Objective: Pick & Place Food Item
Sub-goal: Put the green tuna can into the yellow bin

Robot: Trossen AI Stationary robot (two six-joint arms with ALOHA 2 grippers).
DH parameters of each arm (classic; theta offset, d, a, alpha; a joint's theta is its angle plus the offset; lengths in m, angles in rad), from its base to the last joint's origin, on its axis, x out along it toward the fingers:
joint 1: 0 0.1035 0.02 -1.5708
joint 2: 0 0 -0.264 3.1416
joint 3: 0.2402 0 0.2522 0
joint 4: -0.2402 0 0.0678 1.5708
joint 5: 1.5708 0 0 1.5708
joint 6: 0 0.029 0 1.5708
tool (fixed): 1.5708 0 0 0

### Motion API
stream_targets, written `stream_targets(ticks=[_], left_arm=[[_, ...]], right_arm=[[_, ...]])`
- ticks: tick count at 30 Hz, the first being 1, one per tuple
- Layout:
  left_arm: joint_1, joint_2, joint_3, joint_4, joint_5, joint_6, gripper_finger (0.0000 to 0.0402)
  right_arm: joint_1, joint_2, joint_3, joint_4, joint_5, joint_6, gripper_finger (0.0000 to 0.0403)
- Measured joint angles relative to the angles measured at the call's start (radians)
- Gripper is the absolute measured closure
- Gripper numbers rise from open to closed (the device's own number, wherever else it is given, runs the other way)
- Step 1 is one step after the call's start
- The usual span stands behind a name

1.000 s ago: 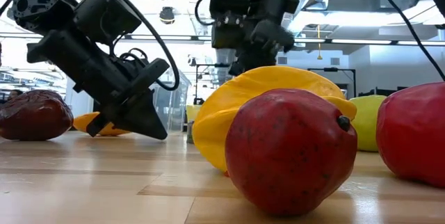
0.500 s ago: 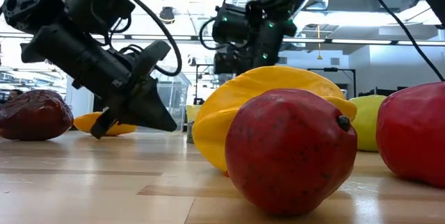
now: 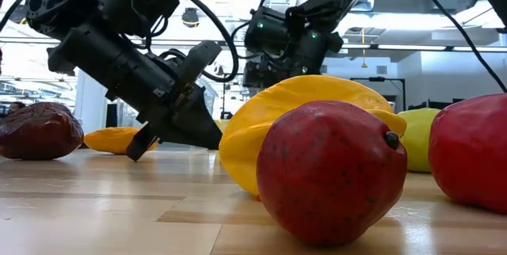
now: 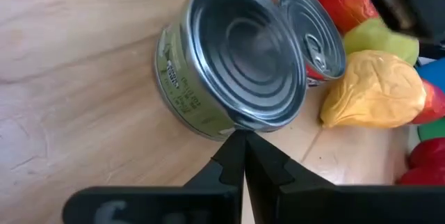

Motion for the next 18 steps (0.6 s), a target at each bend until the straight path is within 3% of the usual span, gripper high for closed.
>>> stream_targets(ticks=[18], left_arm=[[0.03,0.0,0.0,-0.025,-0.038,0.018,0.0401]], right_arm=[[0.017,-0.126,0.012,-0.056,-0.068,-0.06,0.0403]])
